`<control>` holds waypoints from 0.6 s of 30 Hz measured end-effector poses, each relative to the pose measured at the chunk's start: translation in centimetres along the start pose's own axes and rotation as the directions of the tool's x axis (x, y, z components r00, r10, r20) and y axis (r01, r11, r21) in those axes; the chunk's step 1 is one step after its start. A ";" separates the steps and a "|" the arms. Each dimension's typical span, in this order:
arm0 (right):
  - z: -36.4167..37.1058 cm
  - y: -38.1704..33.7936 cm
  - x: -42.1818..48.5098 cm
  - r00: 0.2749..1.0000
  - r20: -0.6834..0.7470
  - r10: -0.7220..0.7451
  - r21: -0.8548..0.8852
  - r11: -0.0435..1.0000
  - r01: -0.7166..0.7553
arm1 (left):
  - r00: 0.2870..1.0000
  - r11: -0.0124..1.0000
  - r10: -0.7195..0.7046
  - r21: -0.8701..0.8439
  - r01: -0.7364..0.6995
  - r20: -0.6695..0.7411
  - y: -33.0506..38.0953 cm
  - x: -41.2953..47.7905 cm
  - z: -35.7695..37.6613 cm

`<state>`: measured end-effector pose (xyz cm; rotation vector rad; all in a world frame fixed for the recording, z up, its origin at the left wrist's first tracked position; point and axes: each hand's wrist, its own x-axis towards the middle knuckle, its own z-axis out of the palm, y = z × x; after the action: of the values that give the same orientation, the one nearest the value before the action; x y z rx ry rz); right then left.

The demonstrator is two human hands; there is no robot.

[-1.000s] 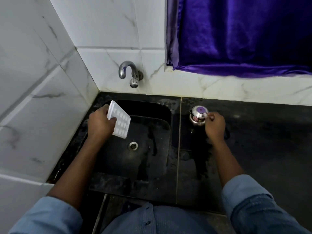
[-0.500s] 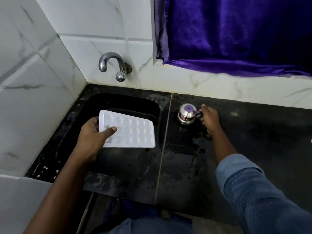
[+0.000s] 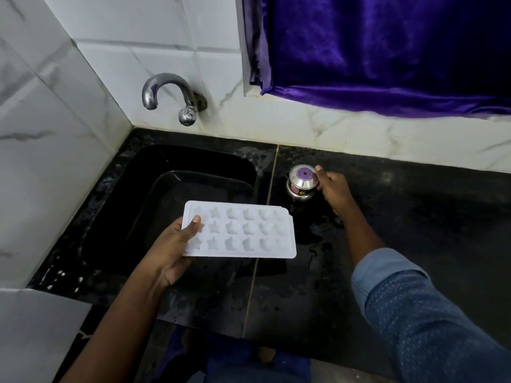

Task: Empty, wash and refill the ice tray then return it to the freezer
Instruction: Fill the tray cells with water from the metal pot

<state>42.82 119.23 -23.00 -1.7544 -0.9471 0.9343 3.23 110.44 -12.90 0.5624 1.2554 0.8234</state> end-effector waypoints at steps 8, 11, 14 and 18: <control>0.3 0.6 0.2 0.999 0.001 0.036 0.178 0.983 -0.036 | 0.979 0.965 -0.194 -0.170 0.201 0.058 -0.8 -0.6 1.0; 0.7 0.7 -0.1 0.998 -0.017 0.068 0.225 0.972 -0.062 | 0.972 0.958 -0.216 -0.175 0.229 0.091 -0.8 -1.0 1.1; 0.3 -0.2 -1.1 0.995 -0.017 0.097 0.260 0.962 -0.089 | 0.971 0.961 -0.206 -0.161 0.225 0.123 -0.7 -1.4 0.9; -1.4 -2.8 -3.3 0.996 -0.056 0.075 0.336 0.940 -0.052 | 0.968 0.973 -0.164 -0.127 0.190 0.192 -0.1 -2.1 0.6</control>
<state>42.15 116.67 -19.33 -1.5218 -0.6469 1.0058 3.64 108.70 -11.57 0.3918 1.0533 0.6902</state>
